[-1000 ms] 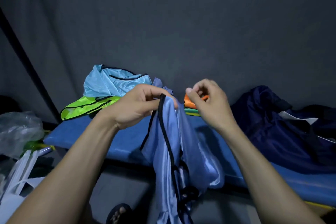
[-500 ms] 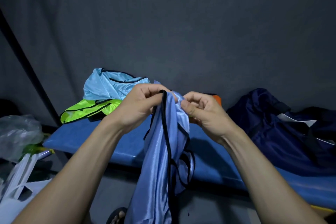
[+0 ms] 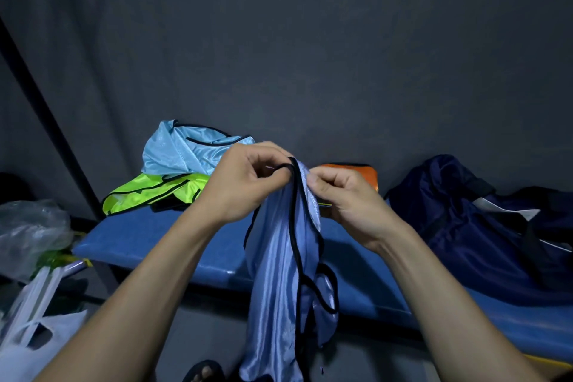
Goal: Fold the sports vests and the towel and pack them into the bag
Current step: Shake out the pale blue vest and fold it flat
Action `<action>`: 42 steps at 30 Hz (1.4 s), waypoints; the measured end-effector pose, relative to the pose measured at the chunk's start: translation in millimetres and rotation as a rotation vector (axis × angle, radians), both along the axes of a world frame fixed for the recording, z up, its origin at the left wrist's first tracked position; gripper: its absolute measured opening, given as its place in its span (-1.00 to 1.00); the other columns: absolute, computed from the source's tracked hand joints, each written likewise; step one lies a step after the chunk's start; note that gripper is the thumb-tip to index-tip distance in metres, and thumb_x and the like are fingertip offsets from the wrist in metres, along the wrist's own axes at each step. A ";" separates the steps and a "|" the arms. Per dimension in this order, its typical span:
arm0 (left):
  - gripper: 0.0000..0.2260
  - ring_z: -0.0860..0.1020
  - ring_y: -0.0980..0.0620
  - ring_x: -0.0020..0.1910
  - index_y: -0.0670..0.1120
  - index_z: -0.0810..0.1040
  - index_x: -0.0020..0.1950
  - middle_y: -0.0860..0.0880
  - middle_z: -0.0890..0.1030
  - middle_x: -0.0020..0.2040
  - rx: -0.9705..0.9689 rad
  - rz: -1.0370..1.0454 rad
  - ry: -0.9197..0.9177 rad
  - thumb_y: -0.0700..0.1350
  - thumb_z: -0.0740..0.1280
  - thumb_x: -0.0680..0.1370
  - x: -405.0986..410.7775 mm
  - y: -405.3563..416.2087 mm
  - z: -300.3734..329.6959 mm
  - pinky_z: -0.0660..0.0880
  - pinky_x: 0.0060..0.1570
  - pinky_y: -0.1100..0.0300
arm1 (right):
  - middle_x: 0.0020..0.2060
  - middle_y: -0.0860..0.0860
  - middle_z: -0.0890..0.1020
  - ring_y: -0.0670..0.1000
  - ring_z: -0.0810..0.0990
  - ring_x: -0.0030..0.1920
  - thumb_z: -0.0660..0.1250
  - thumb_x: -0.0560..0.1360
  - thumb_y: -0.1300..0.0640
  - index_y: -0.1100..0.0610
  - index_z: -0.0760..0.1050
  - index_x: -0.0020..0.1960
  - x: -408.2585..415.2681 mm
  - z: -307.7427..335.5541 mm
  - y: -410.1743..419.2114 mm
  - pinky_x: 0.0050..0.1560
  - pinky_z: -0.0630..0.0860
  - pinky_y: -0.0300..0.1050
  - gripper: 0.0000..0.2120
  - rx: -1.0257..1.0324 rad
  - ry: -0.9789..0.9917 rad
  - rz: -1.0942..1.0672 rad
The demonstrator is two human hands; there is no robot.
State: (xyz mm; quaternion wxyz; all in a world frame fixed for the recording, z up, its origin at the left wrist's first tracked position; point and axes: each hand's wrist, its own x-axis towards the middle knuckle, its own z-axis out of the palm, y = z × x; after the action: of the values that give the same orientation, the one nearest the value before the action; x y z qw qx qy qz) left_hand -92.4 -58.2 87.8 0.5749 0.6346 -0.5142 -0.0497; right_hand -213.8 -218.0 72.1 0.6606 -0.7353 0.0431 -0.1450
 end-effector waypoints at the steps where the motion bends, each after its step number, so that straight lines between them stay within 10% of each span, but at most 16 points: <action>1: -0.87 0.62 0.09 -0.08 -0.08 0.69 -0.17 0.00 0.68 -0.10 0.003 0.041 0.013 -0.23 0.35 0.48 0.1 -0.3 0.2 0.52 -0.03 0.16 | -0.07 0.05 0.65 -0.01 0.60 -0.04 0.31 0.64 0.04 0.17 0.63 0.05 -0.2 1.2 2.0 0.07 0.57 0.01 -0.78 -0.035 -0.026 -0.039; 7: -0.95 0.66 -0.01 -0.14 -0.02 0.74 -0.19 -0.02 0.70 -0.16 0.016 0.148 0.009 -0.15 0.49 0.41 -5.6 -1.6 2.6 0.56 -0.10 0.08 | -0.07 -0.07 0.68 -0.03 0.67 -0.06 0.56 0.47 0.16 0.07 0.55 0.06 -8.2 10.8 19.1 0.01 0.61 -0.11 -0.75 -0.403 -0.226 -0.176; 13: -0.95 0.63 0.00 -0.13 -0.05 0.75 -0.12 -0.03 0.68 -0.12 0.066 0.041 0.009 -0.20 0.54 0.49 -6.1 5.9 7.9 0.53 -0.05 0.12 | -0.25 0.02 0.68 -0.07 0.62 -0.24 0.38 0.51 0.41 0.19 0.62 -0.07 -10.4 17.2 6.0 -0.21 0.49 -0.22 -0.85 -0.344 -0.195 -0.215; 20: -0.84 0.55 0.16 -0.08 -0.14 0.69 -0.14 -0.14 0.64 -0.12 0.238 -0.145 0.039 -0.08 0.44 0.57 -6.4 14.9 10.1 0.43 0.04 0.19 | -0.23 0.01 0.58 -0.02 0.48 -0.17 0.31 0.45 0.27 0.06 0.60 -0.11 -12.5 35.6 -5.8 -0.08 0.43 -0.06 -0.85 -0.266 -0.101 -0.144; 25: -0.87 0.55 0.06 -0.16 -0.07 0.67 -0.21 0.06 0.63 -0.16 0.167 -0.088 -0.030 -0.11 0.46 0.54 -6.0 11.3 9.6 0.46 -0.08 0.06 | -0.20 0.01 0.54 -0.05 0.46 -0.27 0.38 0.56 0.35 0.15 0.52 0.11 -17.6 35.0 4.1 -0.20 0.42 -0.16 -0.82 -0.429 -0.209 -0.047; 32: -0.92 0.62 -0.16 -0.11 -0.08 0.73 -0.14 0.01 0.68 -0.11 0.138 -0.081 -0.064 -0.09 0.48 0.48 -5.1 9.3 2.2 0.52 -0.09 -0.20 | -0.36 -0.11 0.57 -0.04 0.46 -0.42 0.40 0.43 0.33 0.08 0.57 -0.12 -19.5 34.3 5.9 -0.36 0.40 -0.19 -0.84 -0.861 -0.264 -0.181; 42: -0.63 0.27 0.06 -0.36 -0.06 0.49 -0.38 -0.07 0.32 -0.41 0.364 -0.236 -0.077 0.00 0.45 0.58 -12.4 11.6 -3.2 0.19 -0.33 0.15 | -0.36 0.06 0.60 -0.03 0.47 -0.35 0.31 0.35 0.19 0.09 0.56 -0.22 -10.2 52.0 -4.5 -0.30 0.39 -0.09 -0.94 -0.560 -0.287 -0.371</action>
State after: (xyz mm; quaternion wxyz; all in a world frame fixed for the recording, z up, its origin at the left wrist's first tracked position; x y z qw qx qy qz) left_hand -104.8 -46.7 84.6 0.4210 0.6647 -0.5889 -0.1846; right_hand -224.0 -222.5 124.1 0.3954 -0.8395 0.0411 -0.3704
